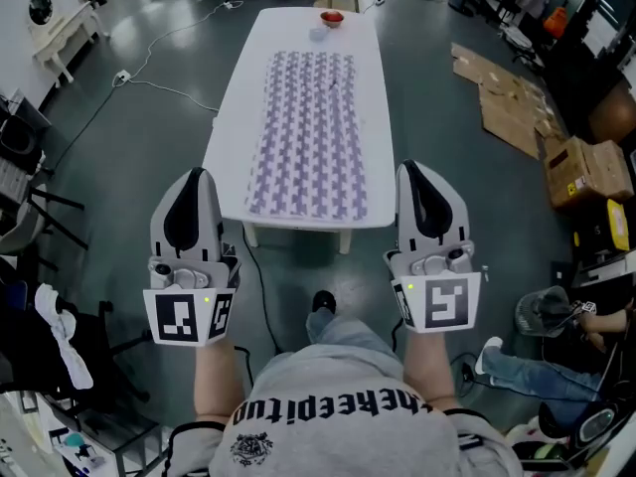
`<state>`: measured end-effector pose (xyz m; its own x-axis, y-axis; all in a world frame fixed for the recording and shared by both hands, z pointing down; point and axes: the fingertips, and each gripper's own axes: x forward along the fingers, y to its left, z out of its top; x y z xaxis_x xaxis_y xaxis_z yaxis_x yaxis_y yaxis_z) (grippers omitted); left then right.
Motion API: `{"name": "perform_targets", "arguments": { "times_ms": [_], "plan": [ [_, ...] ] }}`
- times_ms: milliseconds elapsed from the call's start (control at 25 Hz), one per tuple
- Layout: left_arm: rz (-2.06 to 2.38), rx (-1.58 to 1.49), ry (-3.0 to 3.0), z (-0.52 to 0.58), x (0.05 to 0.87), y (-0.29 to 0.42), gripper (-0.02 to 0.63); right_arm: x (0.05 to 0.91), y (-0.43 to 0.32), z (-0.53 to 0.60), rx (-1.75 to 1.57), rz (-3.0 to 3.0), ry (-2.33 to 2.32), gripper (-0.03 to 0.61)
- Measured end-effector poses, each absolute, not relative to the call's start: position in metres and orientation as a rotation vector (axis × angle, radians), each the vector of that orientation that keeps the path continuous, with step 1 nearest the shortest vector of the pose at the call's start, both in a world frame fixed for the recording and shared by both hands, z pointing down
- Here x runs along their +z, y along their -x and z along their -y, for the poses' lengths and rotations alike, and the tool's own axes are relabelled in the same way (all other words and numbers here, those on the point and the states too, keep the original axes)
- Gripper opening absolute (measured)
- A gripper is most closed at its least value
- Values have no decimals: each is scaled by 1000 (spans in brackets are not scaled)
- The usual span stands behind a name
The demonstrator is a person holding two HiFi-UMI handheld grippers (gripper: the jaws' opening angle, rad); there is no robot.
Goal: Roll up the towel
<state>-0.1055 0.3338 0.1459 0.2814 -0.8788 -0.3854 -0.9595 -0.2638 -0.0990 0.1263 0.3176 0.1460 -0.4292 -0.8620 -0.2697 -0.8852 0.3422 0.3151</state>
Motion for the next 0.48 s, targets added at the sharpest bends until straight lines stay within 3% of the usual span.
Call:
{"name": "perform_targets", "arguments": {
  "times_ms": [480],
  "plan": [
    [-1664, 382, 2214, -253, 141, 90, 3, 142, -130, -231, 681, -2543, 1570, 2]
  ]
}}
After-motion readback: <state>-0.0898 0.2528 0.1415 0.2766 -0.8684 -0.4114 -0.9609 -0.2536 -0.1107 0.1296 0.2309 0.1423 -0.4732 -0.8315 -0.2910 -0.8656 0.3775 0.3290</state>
